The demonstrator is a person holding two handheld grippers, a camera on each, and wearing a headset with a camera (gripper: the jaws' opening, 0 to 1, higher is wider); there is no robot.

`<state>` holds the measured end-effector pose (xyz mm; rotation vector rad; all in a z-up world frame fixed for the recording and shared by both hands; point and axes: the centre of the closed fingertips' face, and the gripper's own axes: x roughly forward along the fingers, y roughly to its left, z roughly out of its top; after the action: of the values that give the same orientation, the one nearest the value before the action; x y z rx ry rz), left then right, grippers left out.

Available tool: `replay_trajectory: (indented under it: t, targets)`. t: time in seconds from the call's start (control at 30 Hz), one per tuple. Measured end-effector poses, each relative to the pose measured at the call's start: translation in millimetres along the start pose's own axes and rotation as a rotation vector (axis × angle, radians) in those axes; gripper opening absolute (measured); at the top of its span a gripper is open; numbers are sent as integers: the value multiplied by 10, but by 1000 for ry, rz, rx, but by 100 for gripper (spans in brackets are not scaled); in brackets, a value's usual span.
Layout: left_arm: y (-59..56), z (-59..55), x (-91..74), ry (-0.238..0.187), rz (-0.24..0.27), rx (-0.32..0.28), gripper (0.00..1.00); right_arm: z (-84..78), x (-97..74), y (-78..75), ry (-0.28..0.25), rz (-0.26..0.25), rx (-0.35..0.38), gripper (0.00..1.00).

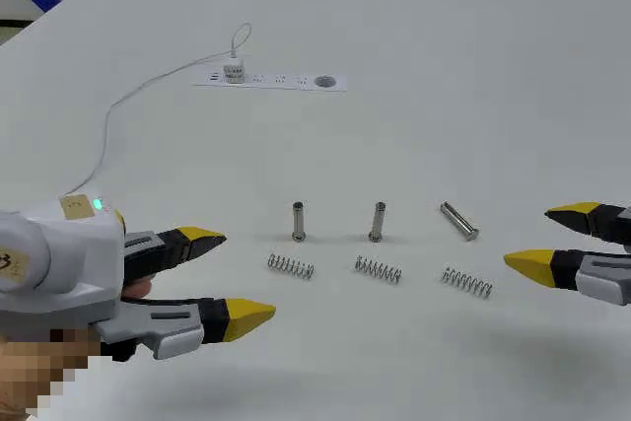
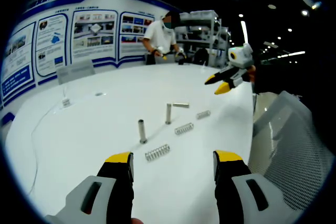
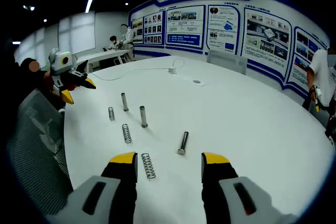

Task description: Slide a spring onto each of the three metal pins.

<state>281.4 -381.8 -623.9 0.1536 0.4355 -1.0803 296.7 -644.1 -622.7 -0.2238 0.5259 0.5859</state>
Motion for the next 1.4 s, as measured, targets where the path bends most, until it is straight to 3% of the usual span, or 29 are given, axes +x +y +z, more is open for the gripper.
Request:
replay_trajectory:
  t: [0.37,0.77,1.4]
  targets:
    - [15,12,-20,-4,13,-2,63,108,208,-131,49,-14,-17,37]
    - [33,22,-37,-9,25,-5,62,193,517,-215,106,-22,-15,31]
    - [36,1,-38,-3,27,-12,62,78,962,-362,250,-60,14,22]
